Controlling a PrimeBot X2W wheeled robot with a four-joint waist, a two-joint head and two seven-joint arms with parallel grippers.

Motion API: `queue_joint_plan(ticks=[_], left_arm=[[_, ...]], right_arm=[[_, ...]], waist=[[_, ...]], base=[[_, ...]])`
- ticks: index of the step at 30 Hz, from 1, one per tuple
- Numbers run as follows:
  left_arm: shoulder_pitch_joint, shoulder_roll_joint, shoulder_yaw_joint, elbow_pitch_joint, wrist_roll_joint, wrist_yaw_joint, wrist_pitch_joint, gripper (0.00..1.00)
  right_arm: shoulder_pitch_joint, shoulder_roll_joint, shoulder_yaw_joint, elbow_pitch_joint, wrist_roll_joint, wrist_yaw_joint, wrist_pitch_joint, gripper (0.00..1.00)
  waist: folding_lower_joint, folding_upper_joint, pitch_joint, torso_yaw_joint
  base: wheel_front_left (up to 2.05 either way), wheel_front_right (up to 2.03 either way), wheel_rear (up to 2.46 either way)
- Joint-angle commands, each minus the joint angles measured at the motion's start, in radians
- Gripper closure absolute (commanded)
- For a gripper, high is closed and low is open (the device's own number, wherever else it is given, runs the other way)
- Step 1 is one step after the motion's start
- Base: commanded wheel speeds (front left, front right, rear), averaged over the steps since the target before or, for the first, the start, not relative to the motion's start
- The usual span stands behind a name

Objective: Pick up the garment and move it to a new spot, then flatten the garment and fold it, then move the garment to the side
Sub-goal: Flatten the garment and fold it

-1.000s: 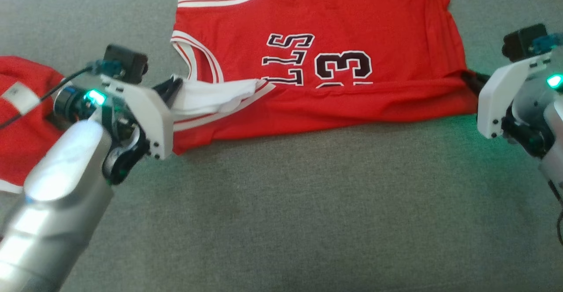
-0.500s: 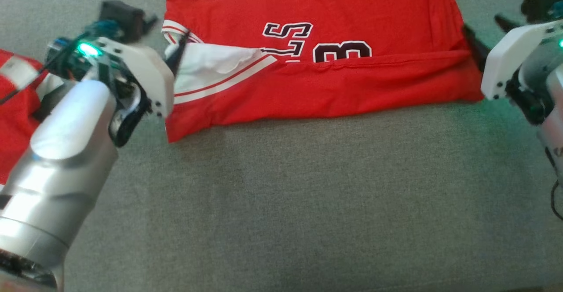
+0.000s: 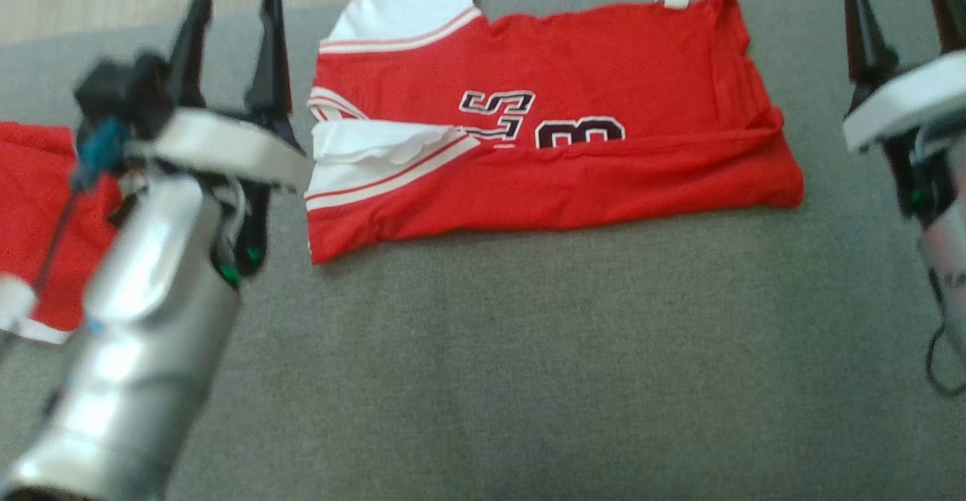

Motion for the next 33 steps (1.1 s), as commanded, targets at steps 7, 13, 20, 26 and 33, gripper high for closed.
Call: queue_joint_plan(ticks=[7, 13, 20, 26, 33], left_arm=[[0.237, -0.042, 0.156, -0.245, 0.095, 0.038, -0.009, 0.00], [0.456, -0.099, 0.200, -0.294, 0.179, 0.026, -0.009, 0.00], [0.544, -0.144, 0.265, -0.295, 0.245, -0.005, -0.009, 0.00], [0.509, -0.160, 0.282, -0.235, 0.276, -0.024, -0.009, 0.00], [0.414, -0.157, 0.273, -0.089, 0.287, 0.003, 0.060, 0.00]], right_arm=[[0.278, 0.086, -0.204, -0.236, -0.201, -0.001, -0.011, 0.00], [0.469, 0.191, -0.287, -0.340, -0.322, -0.001, -0.009, 0.00], [0.588, 0.279, -0.336, -0.425, -0.389, -0.001, 0.006, 0.00], [0.597, 0.304, -0.338, -0.480, -0.402, -0.001, 0.031, 0.00], [0.573, 0.314, -0.324, -0.527, -0.395, -0.001, 0.056, 0.00]], waist=[[0.0002, 0.0000, -0.085, 0.015], [0.0002, 0.0000, -0.121, 0.009], [0.0002, 0.0000, -0.126, 0.006], [0.0002, 0.0000, -0.099, -0.013], [0.0002, 0.0000, -0.037, -0.045]], base=[[0.00, 0.00, 0.00], [0.00, 0.00, 0.00], [0.00, 0.00, 0.00], [0.00, 0.00, 0.00], [0.00, 0.00, 0.00]])
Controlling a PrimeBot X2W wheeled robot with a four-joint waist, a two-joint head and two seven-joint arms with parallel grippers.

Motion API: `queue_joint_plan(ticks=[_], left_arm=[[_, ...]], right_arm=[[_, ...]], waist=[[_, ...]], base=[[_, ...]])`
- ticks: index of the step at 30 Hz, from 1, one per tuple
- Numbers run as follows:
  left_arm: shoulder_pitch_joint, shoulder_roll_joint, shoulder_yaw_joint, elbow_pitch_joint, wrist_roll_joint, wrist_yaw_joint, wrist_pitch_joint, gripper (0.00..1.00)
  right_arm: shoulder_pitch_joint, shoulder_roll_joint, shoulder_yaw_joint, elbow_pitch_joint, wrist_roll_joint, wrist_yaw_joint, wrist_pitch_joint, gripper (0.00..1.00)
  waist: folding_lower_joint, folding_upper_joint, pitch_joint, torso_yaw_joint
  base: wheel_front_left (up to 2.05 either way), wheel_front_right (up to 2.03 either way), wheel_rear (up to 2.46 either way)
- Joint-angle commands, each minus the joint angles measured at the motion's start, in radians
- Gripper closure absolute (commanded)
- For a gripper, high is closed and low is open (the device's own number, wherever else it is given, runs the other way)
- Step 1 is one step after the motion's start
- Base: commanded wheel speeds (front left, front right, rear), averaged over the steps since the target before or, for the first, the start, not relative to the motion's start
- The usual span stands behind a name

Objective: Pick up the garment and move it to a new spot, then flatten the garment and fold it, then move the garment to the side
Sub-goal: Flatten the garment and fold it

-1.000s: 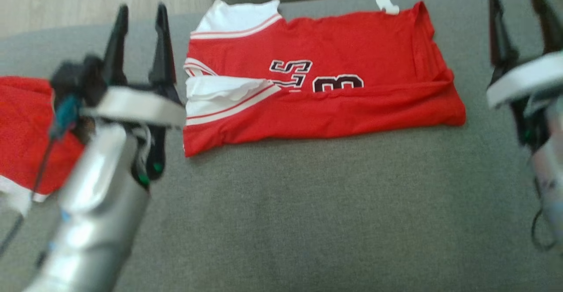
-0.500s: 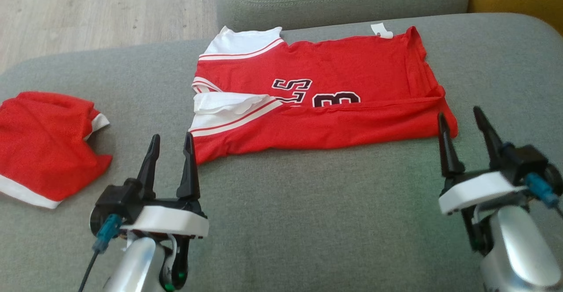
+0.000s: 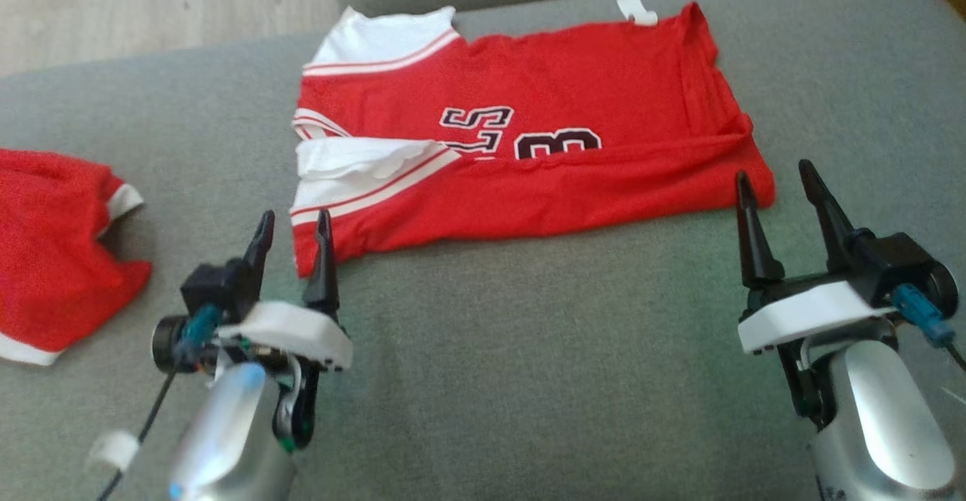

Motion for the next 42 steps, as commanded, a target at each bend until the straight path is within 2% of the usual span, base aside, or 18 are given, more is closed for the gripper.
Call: queue_joint_plan(ticks=[1, 5, 12, 18, 19, 20, 21, 27, 33, 42], left_arm=[[-0.068, 0.009, 0.032, 0.000, 0.004, 0.009, 0.012, 0.00], [-0.123, 0.008, 0.033, 0.098, -0.006, 0.023, 0.078, 0.00], [-0.178, 0.035, 0.045, 0.233, 0.007, 0.099, 0.145, 0.00], [-0.193, 0.039, 0.017, 0.314, 0.005, 0.082, 0.228, 0.00], [-0.194, 0.039, 0.011, 0.321, 0.006, 0.075, 0.239, 0.50], [-0.196, 0.042, 0.001, 0.325, 0.012, 0.070, 0.244, 0.84], [-0.198, 0.045, -0.006, 0.325, 0.019, 0.068, 0.240, 1.00], [-0.207, 0.051, 0.000, 0.281, 0.018, 0.067, 0.140, 1.00], [-0.225, 0.040, -0.015, 0.179, 0.026, 0.028, 0.009, 1.00], [-0.224, 0.018, -0.062, 0.088, 0.042, 0.012, -0.012, 1.00]], right_arm=[[-0.042, 0.009, 0.029, -0.042, 0.000, -0.001, 0.003, 0.00], [-0.054, 0.012, 0.034, -0.059, -0.005, -0.001, 0.006, 0.00], [-0.075, 0.029, 0.058, -0.057, 0.012, -0.001, -0.004, 0.00], [-0.086, 0.037, 0.075, -0.051, 0.028, -0.001, -0.011, 0.00], [-0.086, 0.038, 0.077, -0.050, 0.029, -0.001, -0.012, 0.00], [-0.087, 0.039, 0.079, -0.049, 0.031, -0.001, -0.012, 0.00], [-0.087, 0.039, 0.081, -0.047, 0.032, -0.001, -0.012, 0.00], [-0.086, 0.039, 0.055, -0.019, 0.017, -0.001, 0.022, 0.00], [-0.122, 0.043, -0.043, 0.054, -0.039, -0.001, 0.137, 0.00], [-0.261, 0.049, -0.202, 0.250, -0.111, -0.001, 0.317, 0.00]], waist=[[0.0000, 0.0000, 0.034, -0.019], [0.0000, 0.0000, 0.071, -0.038], [0.0000, 0.0000, 0.107, -0.072], [0.0000, 0.0000, 0.112, -0.087], [0.0000, 0.0000, 0.111, -0.088], [0.0000, 0.0000, 0.111, -0.089], [0.0000, 0.0000, 0.110, -0.089], [0.0000, 0.0000, 0.093, -0.074], [0.0000, 0.0000, 0.084, -0.038], [0.0000, 0.0000, 0.096, 0.020]], base=[[0.00, 0.00, 0.00], [0.00, 0.00, 0.00], [0.00, 0.00, 0.00], [0.00, 0.00, 0.00], [0.00, 0.00, 0.00], [0.00, 0.00, 0.00], [0.00, 0.00, 0.00], [0.00, 0.00, 0.00], [0.00, 0.00, 0.00], [0.00, 0.00, 0.00]])
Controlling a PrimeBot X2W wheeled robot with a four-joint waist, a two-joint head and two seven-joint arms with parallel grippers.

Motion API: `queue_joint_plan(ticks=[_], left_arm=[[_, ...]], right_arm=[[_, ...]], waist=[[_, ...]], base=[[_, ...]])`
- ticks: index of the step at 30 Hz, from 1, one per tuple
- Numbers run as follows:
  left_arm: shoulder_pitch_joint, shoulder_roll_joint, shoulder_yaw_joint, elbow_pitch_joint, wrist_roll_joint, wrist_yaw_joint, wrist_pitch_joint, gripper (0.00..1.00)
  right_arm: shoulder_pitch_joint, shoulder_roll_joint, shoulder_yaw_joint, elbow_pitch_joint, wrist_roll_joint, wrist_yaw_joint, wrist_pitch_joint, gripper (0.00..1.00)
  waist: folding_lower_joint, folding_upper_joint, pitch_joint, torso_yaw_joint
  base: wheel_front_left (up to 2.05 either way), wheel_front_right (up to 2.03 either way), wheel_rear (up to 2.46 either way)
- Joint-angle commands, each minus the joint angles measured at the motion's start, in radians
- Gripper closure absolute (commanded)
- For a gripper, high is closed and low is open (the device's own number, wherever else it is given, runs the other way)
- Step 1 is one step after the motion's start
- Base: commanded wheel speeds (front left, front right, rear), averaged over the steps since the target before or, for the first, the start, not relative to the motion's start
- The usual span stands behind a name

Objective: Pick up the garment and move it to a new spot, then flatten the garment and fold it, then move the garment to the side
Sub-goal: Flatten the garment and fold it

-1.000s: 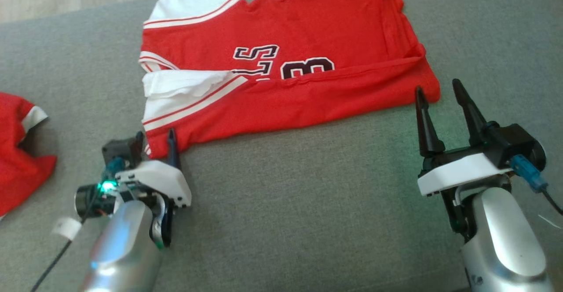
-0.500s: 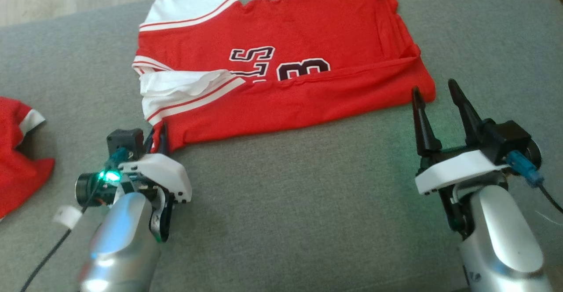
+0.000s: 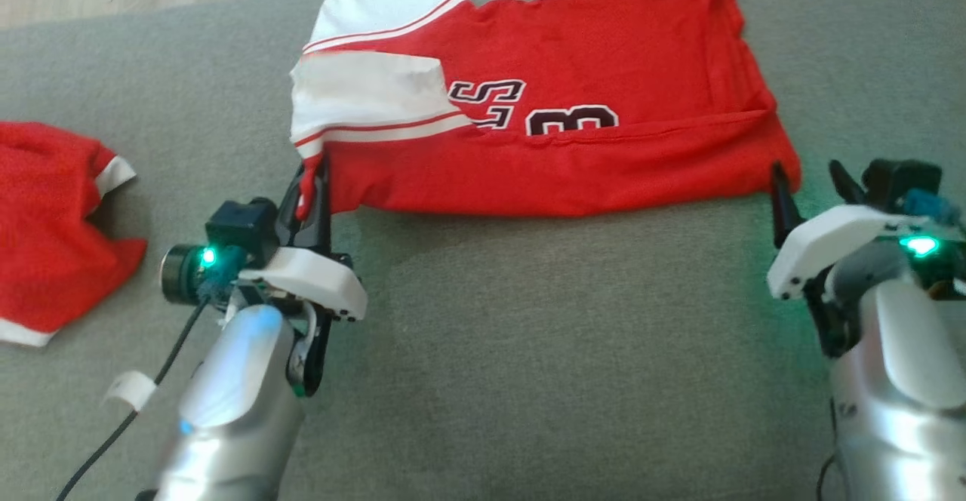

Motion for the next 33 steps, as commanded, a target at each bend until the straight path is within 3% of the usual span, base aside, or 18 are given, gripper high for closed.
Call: queue_joint_plan(ticks=[1, 8, 13, 14, 15, 24, 33], left_arm=[[-0.031, 0.014, 0.021, -0.038, 0.006, -0.003, -0.005, 1.00], [-0.033, -0.001, -0.012, -0.070, 0.013, -0.004, 0.004, 1.00], [-0.043, -0.007, -0.028, -0.078, 0.015, -0.003, 0.012, 1.00], [-0.045, -0.007, -0.029, -0.077, 0.015, -0.002, 0.013, 1.00], [-0.046, -0.005, -0.030, -0.075, 0.016, 0.000, 0.014, 1.00], [-0.018, 0.024, -0.031, -0.027, 0.003, 0.000, 0.038, 1.00], [0.068, 0.056, -0.031, 0.015, -0.035, -0.014, 0.091, 1.00]], right_arm=[[-0.041, 0.007, 0.007, -0.016, -0.017, -0.001, 0.007, 0.00], [-0.142, 0.008, -0.115, 0.161, -0.129, -0.001, 0.098, 0.00], [-0.189, 0.008, -0.138, 0.254, -0.197, -0.001, 0.129, 0.00], [-0.197, 0.008, -0.135, 0.271, -0.201, -0.001, 0.132, 0.37], [-0.204, 0.008, -0.129, 0.283, -0.213, -0.001, 0.132, 1.00], [-0.220, -0.008, -0.101, 0.334, -0.249, -0.001, 0.075, 1.00], [-0.198, -0.080, 0.032, 0.377, -0.139, -0.001, 0.086, 1.00]], waist=[[0.0000, 0.0000, 0.006, 0.010], [0.0000, 0.0000, 0.031, 0.054], [0.0000, 0.0000, 0.050, 0.074], [0.0000, 0.0000, 0.052, 0.076], [0.0000, 0.0000, 0.054, 0.078], [0.0000, 0.0000, 0.005, 0.053], [0.0000, 0.0000, -0.104, 0.010]], base=[[0.00, 0.00, 0.00], [0.00, 0.00, 0.00], [0.00, 0.00, 0.00], [0.00, 0.00, 0.00], [0.00, 0.00, 0.00], [0.00, 0.00, 0.00], [0.00, 0.00, 0.00]])
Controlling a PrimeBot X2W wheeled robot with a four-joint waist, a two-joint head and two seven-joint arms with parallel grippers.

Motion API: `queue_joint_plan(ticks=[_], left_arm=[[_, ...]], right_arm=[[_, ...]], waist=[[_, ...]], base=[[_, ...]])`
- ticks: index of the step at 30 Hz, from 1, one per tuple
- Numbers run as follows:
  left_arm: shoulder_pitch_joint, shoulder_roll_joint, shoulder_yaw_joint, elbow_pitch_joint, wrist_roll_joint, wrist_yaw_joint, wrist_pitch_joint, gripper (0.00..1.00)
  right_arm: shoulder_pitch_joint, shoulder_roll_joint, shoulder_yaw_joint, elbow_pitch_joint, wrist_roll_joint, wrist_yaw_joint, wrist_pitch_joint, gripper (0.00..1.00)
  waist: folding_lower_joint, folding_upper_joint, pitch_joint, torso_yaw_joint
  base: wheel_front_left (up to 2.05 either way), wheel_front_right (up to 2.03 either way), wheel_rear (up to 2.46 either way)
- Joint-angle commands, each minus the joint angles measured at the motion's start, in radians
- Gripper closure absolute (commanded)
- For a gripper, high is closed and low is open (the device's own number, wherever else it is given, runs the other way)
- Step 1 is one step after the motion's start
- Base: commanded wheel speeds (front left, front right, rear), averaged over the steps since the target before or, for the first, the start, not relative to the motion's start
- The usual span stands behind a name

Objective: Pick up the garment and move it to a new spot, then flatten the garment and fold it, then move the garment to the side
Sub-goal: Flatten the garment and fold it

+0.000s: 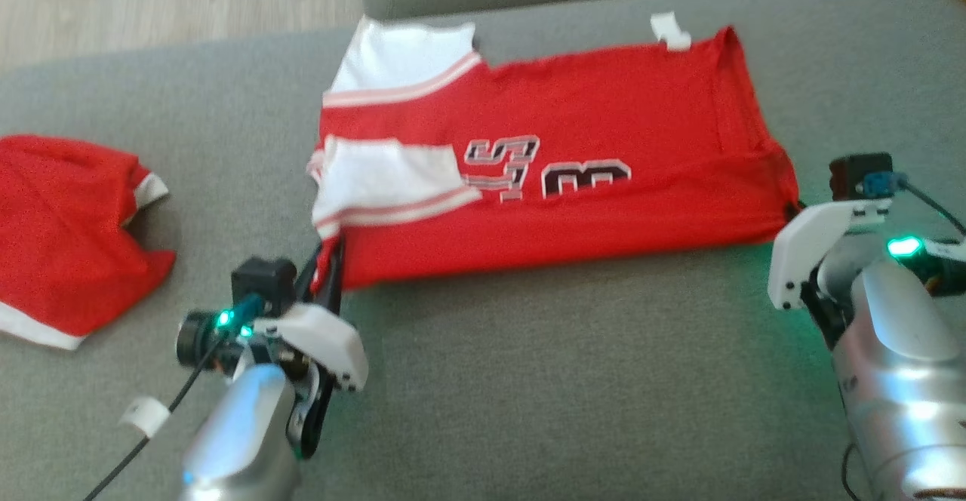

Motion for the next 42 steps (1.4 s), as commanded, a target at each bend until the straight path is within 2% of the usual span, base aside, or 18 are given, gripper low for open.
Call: queue_joint_plan(ticks=[1, 7, 12, 13, 18, 23, 24, 25, 26, 27, 28, 31, 32, 37, 42], left_arm=[[-0.001, 0.038, 0.026, -0.020, -0.013, -0.008, 0.014, 1.00], [0.085, 0.057, 0.019, -0.048, -0.052, -0.029, 0.097, 1.00], [0.158, 0.074, 0.013, -0.132, -0.064, -0.017, 0.133, 1.00], [0.158, 0.074, 0.013, -0.132, -0.064, -0.017, 0.133, 1.00], [0.208, 0.089, 0.007, -0.237, -0.068, 0.008, 0.169, 1.00], [0.241, 0.100, 0.003, -0.304, -0.072, 0.026, 0.198, 1.00], [0.245, 0.102, 0.001, -0.313, -0.073, 0.028, 0.204, 1.00], [0.248, 0.103, 0.000, -0.322, -0.073, 0.031, 0.211, 1.00], [0.250, 0.105, 0.000, -0.330, -0.074, 0.034, 0.215, 0.63], [0.251, 0.107, 0.000, -0.337, -0.071, 0.040, 0.216, 0.17], [0.252, 0.109, 0.001, -0.343, -0.069, 0.045, 0.216, 0.00], [0.246, 0.112, 0.011, -0.364, -0.067, 0.060, 0.199, 0.00], [0.235, 0.111, 0.024, -0.383, -0.065, 0.069, 0.167, 0.00], [0.200, 0.103, 0.078, -0.426, -0.068, 0.092, 0.046, 0.00], [0.165, 0.096, 0.117, -0.462, -0.077, 0.070, -0.088, 0.00]], right_arm=[[0.001, -0.025, 0.052, -0.026, 0.037, -0.001, 0.012, 1.00], [0.067, -0.072, 0.158, -0.061, 0.171, -0.001, 0.091, 1.00], [0.162, -0.114, 0.231, -0.167, 0.299, -0.001, 0.153, 1.00], [0.162, -0.114, 0.231, -0.167, 0.299, -0.001, 0.153, 1.00], [0.279, -0.161, 0.241, -0.325, 0.390, -0.001, 0.214, 1.00], [0.373, -0.163, 0.215, -0.466, 0.425, -0.001, 0.268, 1.00], [0.384, -0.159, 0.206, -0.495, 0.428, -0.001, 0.261, 0.22], [0.392, -0.152, 0.189, -0.517, 0.430, -0.001, 0.256, 0.00], [0.397, -0.149, 0.180, -0.540, 0.421, -0.001, 0.247, 0.00], [0.401, -0.144, 0.167, -0.558, 0.410, -0.001, 0.238, 0.00], [0.403, -0.136, 0.153, -0.576, 0.402, -0.001, 0.225, 0.00], [0.394, -0.103, 0.106, -0.626, 0.385, -0.001, 0.170, 0.00], [0.381, -0.083, 0.067, -0.654, 0.369, -0.001, 0.116, 0.00], [0.347, -0.052, 0.022, -0.716, 0.317, -0.001, -0.055, 0.00], [0.332, -0.036, 0.040, -0.742, 0.297, -0.001, -0.201, 0.00]], waist=[[0.0000, 0.0000, -0.047, -0.019], [0.0000, 0.0000, -0.104, -0.031], [0.0000, 0.0000, -0.131, -0.034], [0.0000, 0.0000, -0.131, -0.034], [0.0000, 0.0000, -0.133, -0.031], [0.0000, 0.0000, -0.128, -0.034], [0.0000, 0.0000, -0.126, -0.035], [0.0000, 0.0000, -0.124, -0.036], [0.0000, 0.0000, -0.122, -0.036], [0.0000, 0.0000, -0.119, -0.037], [0.0000, 0.0000, -0.116, -0.038], [0.0000, 0.0000, -0.105, -0.042], [0.0000, 0.0000, -0.096, -0.043], [0.0000, 0.0000, -0.071, -0.046], [0.0000, 0.0000, -0.053, -0.055]], base=[[0.00, 0.00, 0.00], [0.00, 0.00, 0.00], [0.00, 0.00, 0.00], [0.00, 0.00, 0.00], [0.00, 0.00, 0.00], [0.00, 0.00, 0.00], [0.00, 0.00, 0.00], [0.00, 0.00, 0.00], [0.00, 0.00, 0.00], [0.00, 0.00, 0.00], [0.00, 0.00, 0.00], [0.00, 0.00, 0.00], [0.00, 0.00, 0.00], [0.00, 0.00, 0.00], [0.00, 0.00, 0.00]])
